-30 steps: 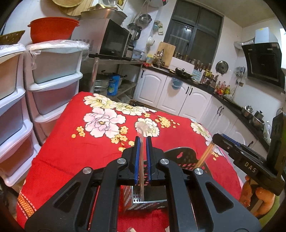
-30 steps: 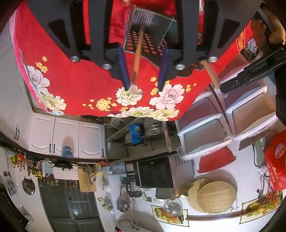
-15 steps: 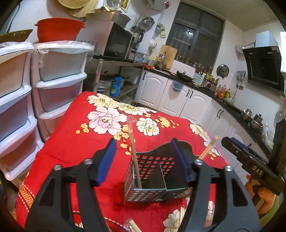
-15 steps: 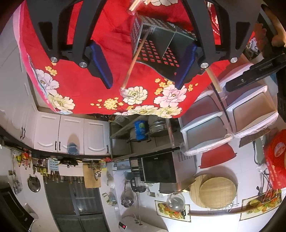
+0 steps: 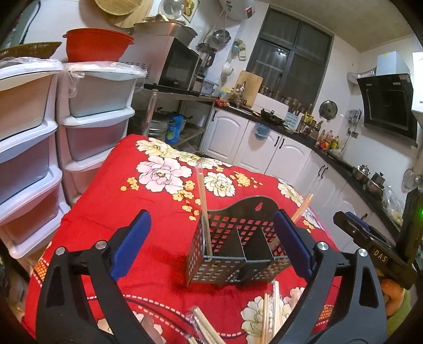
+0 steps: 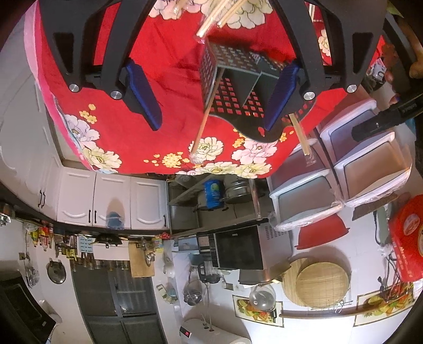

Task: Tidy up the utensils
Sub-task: 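Open the right tool to release the chopstick and withdraw, then lower the right tool to the chopstick bundles and close on chopsticks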

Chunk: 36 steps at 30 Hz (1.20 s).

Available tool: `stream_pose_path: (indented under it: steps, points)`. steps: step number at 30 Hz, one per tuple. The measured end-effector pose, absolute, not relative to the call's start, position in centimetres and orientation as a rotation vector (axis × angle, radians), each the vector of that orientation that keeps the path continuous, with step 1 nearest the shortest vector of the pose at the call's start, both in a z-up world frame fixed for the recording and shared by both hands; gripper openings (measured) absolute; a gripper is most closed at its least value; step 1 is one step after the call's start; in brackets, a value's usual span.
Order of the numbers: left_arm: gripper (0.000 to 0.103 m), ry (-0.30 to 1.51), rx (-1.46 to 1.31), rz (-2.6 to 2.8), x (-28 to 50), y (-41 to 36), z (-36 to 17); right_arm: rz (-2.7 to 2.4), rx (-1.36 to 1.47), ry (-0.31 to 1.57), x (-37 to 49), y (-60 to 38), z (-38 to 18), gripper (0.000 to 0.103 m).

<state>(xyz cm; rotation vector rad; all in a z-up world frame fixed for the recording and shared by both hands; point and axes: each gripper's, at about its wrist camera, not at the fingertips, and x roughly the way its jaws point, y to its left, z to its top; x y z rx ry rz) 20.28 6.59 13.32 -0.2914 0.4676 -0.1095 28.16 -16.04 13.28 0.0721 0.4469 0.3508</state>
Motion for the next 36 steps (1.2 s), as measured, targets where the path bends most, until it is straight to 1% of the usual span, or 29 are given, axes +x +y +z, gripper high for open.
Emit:
stream_pose_path:
  steps: [8,17,20,22,23,25,31,36]
  points:
    - [0.085,0.500,-0.297,-0.114,19.0,6.8,12.1,0.342,0.073,0.450,26.3,-17.0,13.0,0.076]
    - [0.085,0.581,-0.308,-0.115,18.4,6.8,9.1,0.348,0.072,0.496,24.8,-17.5,11.2,0.076]
    - [0.080,0.624,-0.314,-0.113,18.3,6.8,7.6,0.348,0.073,0.514,24.6,-17.8,10.6,0.076]
    - [0.073,0.651,-0.327,-0.119,18.4,6.9,6.8,0.351,0.074,0.527,24.5,-17.9,10.1,0.076]
    - [0.072,0.664,-0.330,-0.119,18.4,7.0,6.3,0.349,0.074,0.536,24.5,-17.9,9.8,0.076]
    - [0.066,0.686,-0.334,-0.121,18.4,6.9,5.5,0.351,0.078,0.553,24.6,-18.1,9.3,0.076]
    - [0.057,0.750,-0.333,-0.138,18.7,6.3,3.3,0.356,0.076,0.596,24.4,-18.6,7.7,0.076]
    - [0.056,0.808,-0.335,-0.154,19.4,5.9,1.5,0.367,0.075,0.652,24.7,-18.8,6.1,0.076]
